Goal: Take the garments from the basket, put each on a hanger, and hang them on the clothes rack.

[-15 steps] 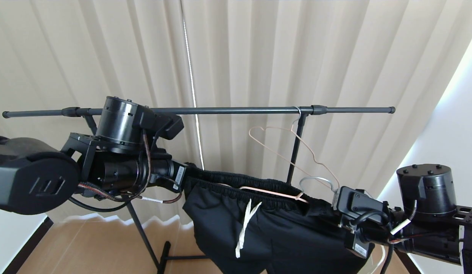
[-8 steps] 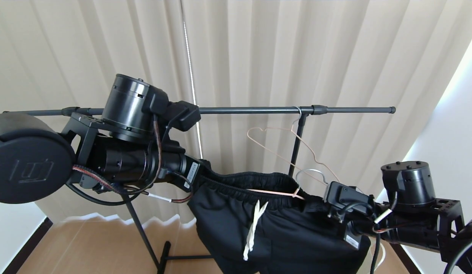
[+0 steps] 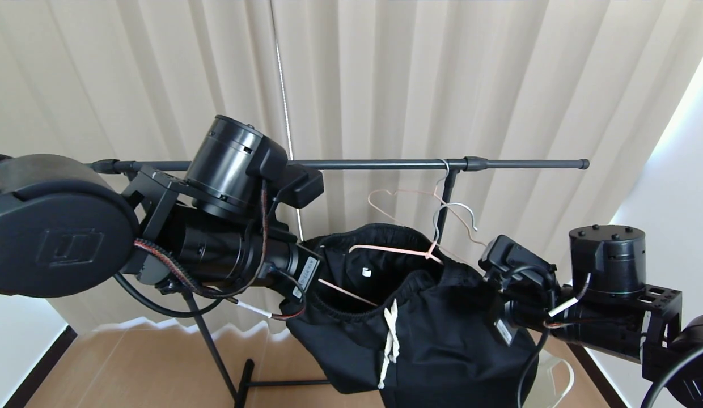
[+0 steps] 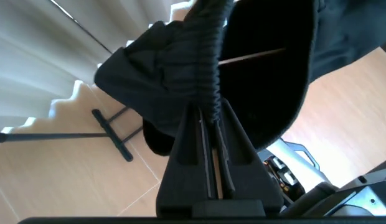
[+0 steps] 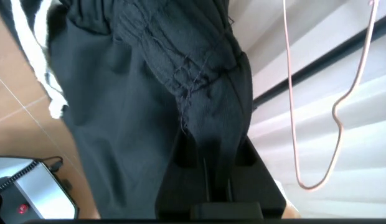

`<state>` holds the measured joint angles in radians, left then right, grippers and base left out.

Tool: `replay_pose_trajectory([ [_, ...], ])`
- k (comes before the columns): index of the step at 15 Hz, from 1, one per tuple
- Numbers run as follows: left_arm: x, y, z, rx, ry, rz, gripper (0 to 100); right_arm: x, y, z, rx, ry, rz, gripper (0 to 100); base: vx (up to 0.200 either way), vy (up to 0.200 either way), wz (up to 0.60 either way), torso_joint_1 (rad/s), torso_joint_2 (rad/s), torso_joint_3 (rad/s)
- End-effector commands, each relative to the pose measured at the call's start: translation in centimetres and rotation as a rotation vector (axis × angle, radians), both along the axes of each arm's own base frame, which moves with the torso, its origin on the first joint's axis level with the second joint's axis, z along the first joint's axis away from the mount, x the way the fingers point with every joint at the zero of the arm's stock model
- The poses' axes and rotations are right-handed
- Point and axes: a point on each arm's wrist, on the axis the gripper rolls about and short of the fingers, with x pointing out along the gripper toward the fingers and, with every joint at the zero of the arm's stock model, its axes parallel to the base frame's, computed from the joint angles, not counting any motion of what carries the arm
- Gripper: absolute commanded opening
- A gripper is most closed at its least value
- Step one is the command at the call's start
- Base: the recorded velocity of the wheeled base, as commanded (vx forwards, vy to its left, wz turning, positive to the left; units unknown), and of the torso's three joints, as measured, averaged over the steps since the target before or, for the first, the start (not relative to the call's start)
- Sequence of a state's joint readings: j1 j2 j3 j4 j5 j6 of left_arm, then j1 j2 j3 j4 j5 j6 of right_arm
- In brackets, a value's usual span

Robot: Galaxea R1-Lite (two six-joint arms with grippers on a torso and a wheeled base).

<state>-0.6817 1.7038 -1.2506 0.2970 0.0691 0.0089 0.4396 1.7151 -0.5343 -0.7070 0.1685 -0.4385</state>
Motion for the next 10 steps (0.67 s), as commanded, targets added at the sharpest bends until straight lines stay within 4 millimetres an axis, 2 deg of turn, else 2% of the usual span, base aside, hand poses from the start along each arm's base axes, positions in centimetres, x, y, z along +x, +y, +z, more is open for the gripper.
replay_pose_trajectory([
  [1, 0.2, -0.8, -0.5, -0.018, 0.03, 0.006, 0, -0.3, 0.8, -0.2, 0.001, 0.004, 0.029, 0, 0.0, 0.0, 0.0, 0.0, 0.0, 0.0],
  [5, -0.3, -1.7, 0.9, -0.162, 0.084, -0.025, 0, 0.0, 1.1, -1.6, -0.026, 0.047, 0.034, 0, 0.0, 0.0, 0.0, 0.0, 0.0, 0.0],
  [10, -0.5, -1.6, 1.8, -0.196, 0.076, -0.034, 0, 0.8, 1.8, -3.4, -0.076, 0.073, -0.008, 0, 0.0, 0.0, 0.0, 0.0, 0.0, 0.0],
])
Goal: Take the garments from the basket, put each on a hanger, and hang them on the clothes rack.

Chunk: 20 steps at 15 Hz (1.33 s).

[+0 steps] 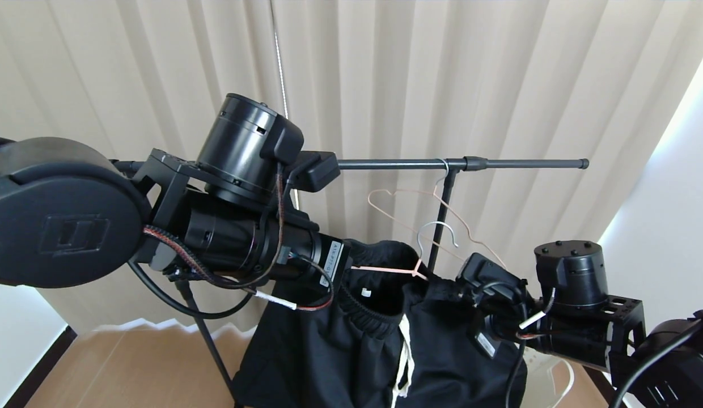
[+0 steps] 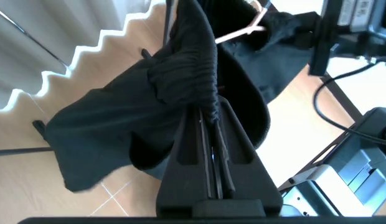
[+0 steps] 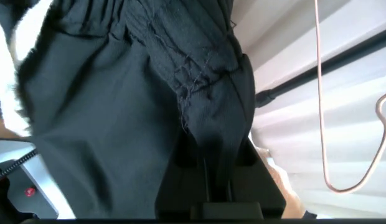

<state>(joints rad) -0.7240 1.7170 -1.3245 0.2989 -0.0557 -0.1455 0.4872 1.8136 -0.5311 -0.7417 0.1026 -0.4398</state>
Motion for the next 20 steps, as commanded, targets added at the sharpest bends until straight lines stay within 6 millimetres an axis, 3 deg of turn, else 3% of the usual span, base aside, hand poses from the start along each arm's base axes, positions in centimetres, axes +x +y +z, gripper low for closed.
replay_pose_trajectory([
  [1, -0.3, 0.2, 0.5, -0.011, -0.011, -0.001, 0, 0.4, 0.3, -1.1, -0.011, 0.018, 0.001, 0, 0.0, 0.0, 0.0, 0.0, 0.0, 0.0],
  [3, -0.5, 0.4, 0.3, -0.005, -0.006, -0.002, 0, 0.6, 0.3, -0.9, -0.001, -0.001, 0.0, 0, 0.0, 0.0, 0.0, 0.0, 0.0, 0.0],
  [9, -1.0, 0.8, -2.9, 0.076, 0.065, -0.013, 0, 1.1, -1.3, 1.6, 0.053, -0.092, -0.056, 0, 0.0, 0.0, 0.0, 0.0, 0.0, 0.0],
  [14, -0.3, -0.4, -5.4, 0.094, 0.084, -0.022, 0, 0.8, -1.8, 2.7, 0.086, -0.118, -0.039, 0, 0.0, 0.0, 0.0, 0.0, 0.0, 0.0],
  [20, -1.4, -2.1, -8.8, 0.156, 0.15, -0.086, 0, 0.9, -1.7, 3.4, 0.135, -0.123, -0.053, 0, 0.0, 0.0, 0.0, 0.0, 0.0, 0.0],
])
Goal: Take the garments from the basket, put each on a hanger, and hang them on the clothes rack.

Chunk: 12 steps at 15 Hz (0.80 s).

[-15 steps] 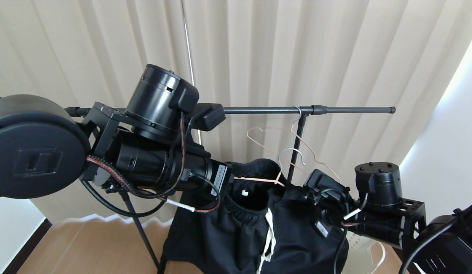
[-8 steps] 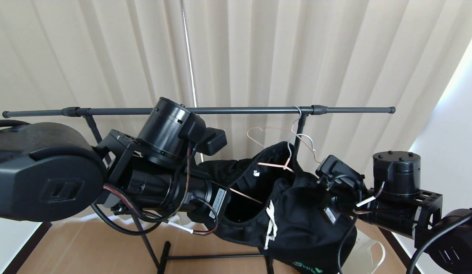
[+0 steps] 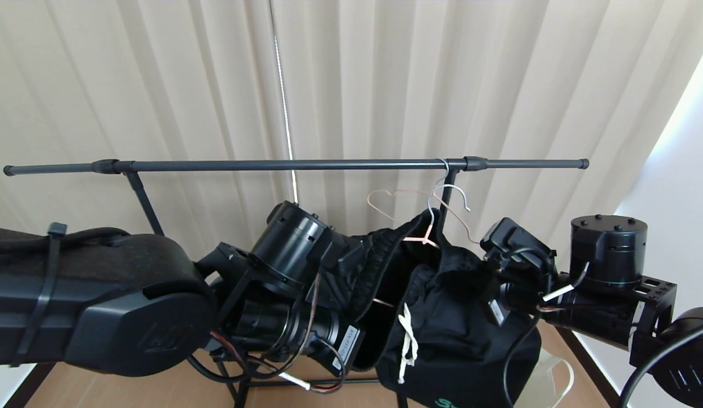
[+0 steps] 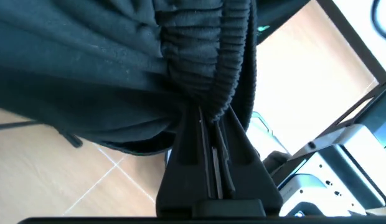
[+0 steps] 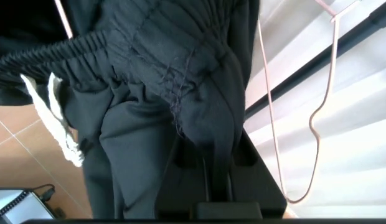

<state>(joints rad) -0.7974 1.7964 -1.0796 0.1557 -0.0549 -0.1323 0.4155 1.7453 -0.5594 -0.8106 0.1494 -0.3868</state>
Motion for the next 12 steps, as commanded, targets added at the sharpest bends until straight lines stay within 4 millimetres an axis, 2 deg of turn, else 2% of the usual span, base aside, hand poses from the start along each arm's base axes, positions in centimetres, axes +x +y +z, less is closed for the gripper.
replay_pose_trajectory([
  [1, 0.6, -0.8, -1.7, 0.018, 0.02, 0.001, 0, -0.2, -0.1, 0.2, 0.006, -0.005, 0.005, 0, 0.0, 0.0, 0.0, 0.0, 0.0, 0.0],
  [4, 1.5, -1.7, -2.0, -0.066, -0.032, 0.038, 0, -0.9, -0.2, 0.5, 0.034, -0.001, 0.076, 0, 0.0, 0.0, 0.0, 0.0, 0.0, 0.0],
  [12, 2.4, -2.5, -1.7, -0.185, -0.119, 0.052, 0, -1.7, -0.2, 0.4, 0.06, -0.035, 0.12, 0, 0.0, 0.0, 0.0, 0.0, 0.0, 0.0],
])
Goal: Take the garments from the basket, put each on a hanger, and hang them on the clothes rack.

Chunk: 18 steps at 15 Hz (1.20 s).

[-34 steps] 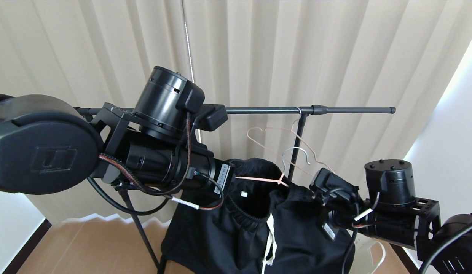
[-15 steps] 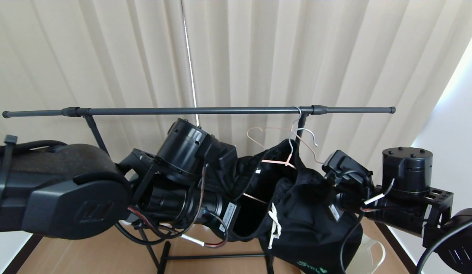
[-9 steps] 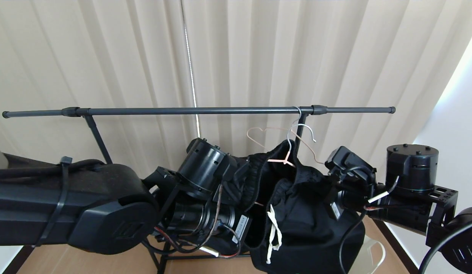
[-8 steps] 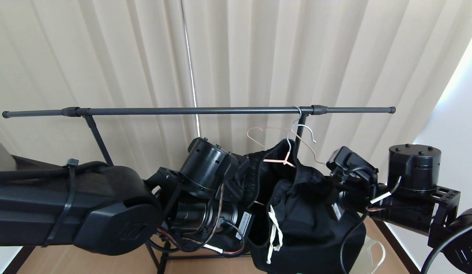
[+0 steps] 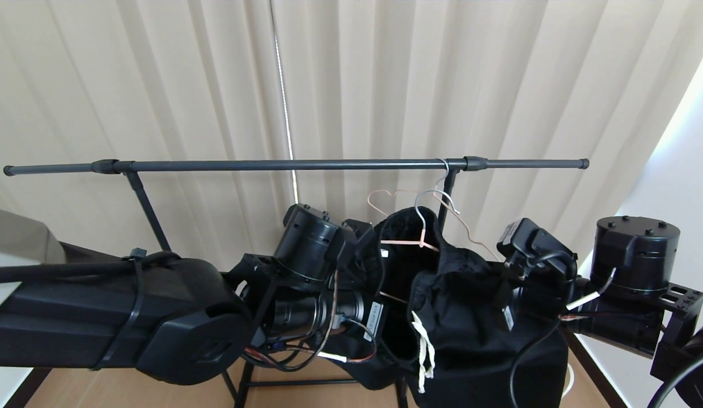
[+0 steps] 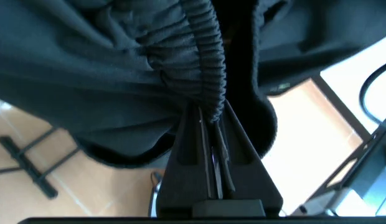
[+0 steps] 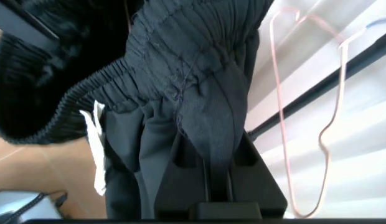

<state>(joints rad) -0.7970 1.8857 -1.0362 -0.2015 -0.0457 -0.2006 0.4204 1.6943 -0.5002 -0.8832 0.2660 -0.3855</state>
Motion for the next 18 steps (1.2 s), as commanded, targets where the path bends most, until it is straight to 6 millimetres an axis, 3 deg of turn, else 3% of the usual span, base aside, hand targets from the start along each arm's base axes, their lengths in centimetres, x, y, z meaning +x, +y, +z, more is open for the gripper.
replay_pose_trajectory([
  [1, 0.2, -0.4, -0.5, -0.006, -0.004, -0.003, 0, -0.3, 0.2, -0.3, 0.002, -0.007, 0.012, 0, 0.0, 0.0, 0.0, 0.0, 0.0, 0.0],
  [5, 0.6, -0.7, -1.0, -0.012, -0.01, -0.003, 0, -0.7, 0.2, -0.2, 0.008, -0.022, 0.02, 0, 0.0, 0.0, 0.0, 0.0, 0.0, 0.0],
  [15, 1.8, -1.7, -1.8, -0.066, -0.085, 0.026, 0, -4.0, 0.8, 1.5, 0.047, -0.074, 0.151, 0, 0.0, 0.0, 0.0, 0.0, 0.0, 0.0],
  [16, 1.8, -1.7, -1.8, -0.074, -0.092, 0.026, 100, -4.2, 0.9, 1.6, 0.049, -0.078, 0.16, 0, 0.0, 0.0, 0.0, 0.0, 0.0, 0.0],
  [18, 1.8, -1.7, -1.8, -0.081, -0.103, 0.028, 100, -4.1, 1.0, 1.5, 0.047, -0.074, 0.16, 0, 0.0, 0.0, 0.0, 0.0, 0.0, 0.0],
])
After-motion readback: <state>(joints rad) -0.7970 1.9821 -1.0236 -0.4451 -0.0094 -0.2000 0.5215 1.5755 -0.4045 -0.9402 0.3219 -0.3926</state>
